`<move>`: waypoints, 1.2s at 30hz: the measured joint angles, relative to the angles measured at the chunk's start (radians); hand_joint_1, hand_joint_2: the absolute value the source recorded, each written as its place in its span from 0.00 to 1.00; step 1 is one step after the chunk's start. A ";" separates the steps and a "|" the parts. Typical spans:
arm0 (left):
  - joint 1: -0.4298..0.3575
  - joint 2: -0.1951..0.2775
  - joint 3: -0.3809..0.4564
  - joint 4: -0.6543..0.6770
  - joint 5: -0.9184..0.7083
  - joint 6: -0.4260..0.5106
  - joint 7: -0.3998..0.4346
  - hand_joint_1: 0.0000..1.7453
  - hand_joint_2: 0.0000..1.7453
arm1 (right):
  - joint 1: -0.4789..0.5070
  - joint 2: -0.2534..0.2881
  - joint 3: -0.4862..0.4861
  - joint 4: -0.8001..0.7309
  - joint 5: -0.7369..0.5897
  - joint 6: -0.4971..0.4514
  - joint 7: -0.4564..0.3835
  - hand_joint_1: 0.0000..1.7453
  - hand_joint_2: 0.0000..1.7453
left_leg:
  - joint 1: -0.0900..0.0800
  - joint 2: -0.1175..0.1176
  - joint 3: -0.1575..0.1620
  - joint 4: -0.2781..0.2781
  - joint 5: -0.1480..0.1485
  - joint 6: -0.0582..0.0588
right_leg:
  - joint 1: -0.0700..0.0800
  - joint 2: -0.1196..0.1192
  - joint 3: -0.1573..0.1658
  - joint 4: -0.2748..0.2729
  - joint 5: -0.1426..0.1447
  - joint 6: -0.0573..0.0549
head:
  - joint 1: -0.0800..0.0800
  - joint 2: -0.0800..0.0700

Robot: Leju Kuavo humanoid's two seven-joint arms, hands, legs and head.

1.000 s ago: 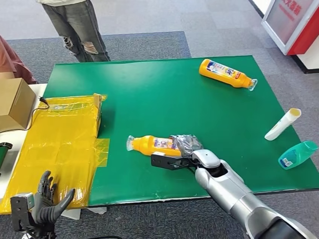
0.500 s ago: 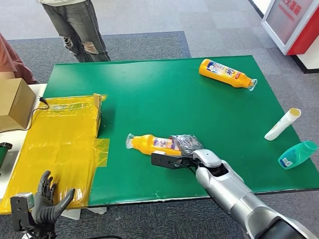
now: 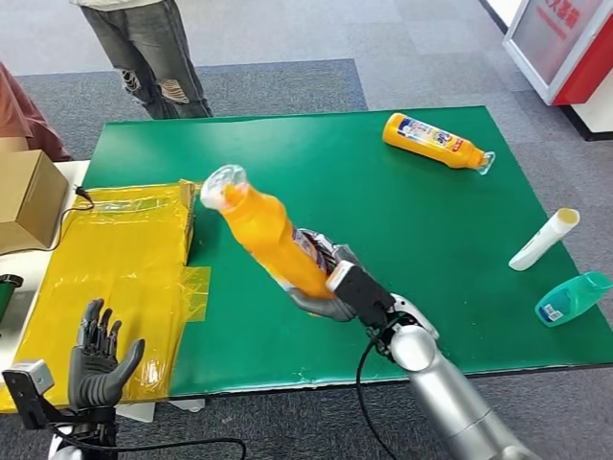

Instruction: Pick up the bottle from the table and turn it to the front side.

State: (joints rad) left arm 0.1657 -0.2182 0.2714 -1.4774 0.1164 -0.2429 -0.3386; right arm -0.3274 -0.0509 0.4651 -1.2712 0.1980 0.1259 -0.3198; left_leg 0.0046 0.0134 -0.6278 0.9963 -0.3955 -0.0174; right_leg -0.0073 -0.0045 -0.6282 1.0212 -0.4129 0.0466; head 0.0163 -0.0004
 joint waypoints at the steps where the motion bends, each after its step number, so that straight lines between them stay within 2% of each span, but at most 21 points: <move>1: 0.000 0.008 -0.024 -0.006 0.010 0.004 -0.003 0.00 1.00 | 0.011 0.005 -0.017 -0.020 -0.031 0.013 -0.010 1.00 1.00 | 0.000 0.000 0.000 0.000 0.000 0.000 | 0.000 0.000 0.000 0.000 0.000 0.000 | 0.000 0.000; 6: -0.003 0.051 -0.131 -0.033 0.063 0.024 -0.017 0.00 1.00 | 0.054 0.032 -0.082 -0.091 -0.165 0.067 -0.040 1.00 1.00 | 0.000 0.000 0.000 0.000 0.000 0.000 | 0.000 0.000 0.000 0.000 0.000 0.000 | 0.000 0.000; 9: -0.007 0.073 -0.182 -0.051 0.116 0.021 -0.016 0.00 1.00 | 0.074 0.052 -0.106 -0.117 -0.197 0.059 -0.054 1.00 1.00 | 0.000 0.000 0.000 0.000 0.000 0.000 | 0.000 0.000 0.000 0.000 0.000 0.000 | 0.000 0.000; 12: -0.019 0.093 -0.234 -0.065 0.186 -0.012 -0.002 0.00 1.00 | 0.089 0.079 -0.116 -0.128 -0.168 0.004 -0.067 1.00 1.00 | 0.000 0.000 0.000 0.000 0.000 0.000 | 0.000 0.000 0.000 0.000 0.000 0.000 | 0.000 0.000; 16: -0.034 0.129 -0.297 -0.069 0.302 -0.116 0.048 0.00 1.00 | 0.099 0.111 -0.117 -0.128 -0.095 -0.096 -0.082 1.00 1.00 | 0.000 0.000 0.000 0.000 0.000 0.000 | 0.000 0.000 0.000 0.000 0.000 0.000 | 0.000 0.000; 21: -0.073 0.184 -0.385 -0.071 0.356 -0.185 0.069 0.00 1.00 | 0.102 0.142 -0.117 -0.104 -0.050 -0.166 -0.105 1.00 1.00 | 0.000 0.000 0.000 0.000 0.000 0.000 | 0.000 0.000 0.000 0.000 0.000 0.000 | 0.000 0.000; 26: -0.114 0.223 -0.478 -0.093 0.395 -0.213 0.089 0.00 1.00 | 0.102 0.159 -0.117 -0.067 0.022 -0.251 -0.118 1.00 1.00 | 0.000 0.000 0.000 0.000 0.000 0.000 | 0.000 0.000 0.000 0.000 0.000 0.000 | 0.000 0.000; 36: -0.202 0.270 -0.602 -0.119 0.488 -0.193 0.140 0.00 1.00 | 0.100 0.178 -0.114 -0.014 0.064 -0.273 -0.130 1.00 1.00 | 0.000 0.000 0.000 0.000 0.000 0.000 | 0.000 0.000 0.000 0.000 0.000 0.000 | 0.000 0.000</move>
State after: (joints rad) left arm -0.0368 0.0523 -0.3303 -1.5969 0.6042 -0.4358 -0.1985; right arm -0.2270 0.1275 0.3507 -1.2849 0.2621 -0.1474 -0.4493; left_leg 0.0044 0.0136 -0.6277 0.9962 -0.3951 -0.0179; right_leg -0.0071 -0.0044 -0.6282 1.0212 -0.4125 0.0462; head 0.0162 -0.0004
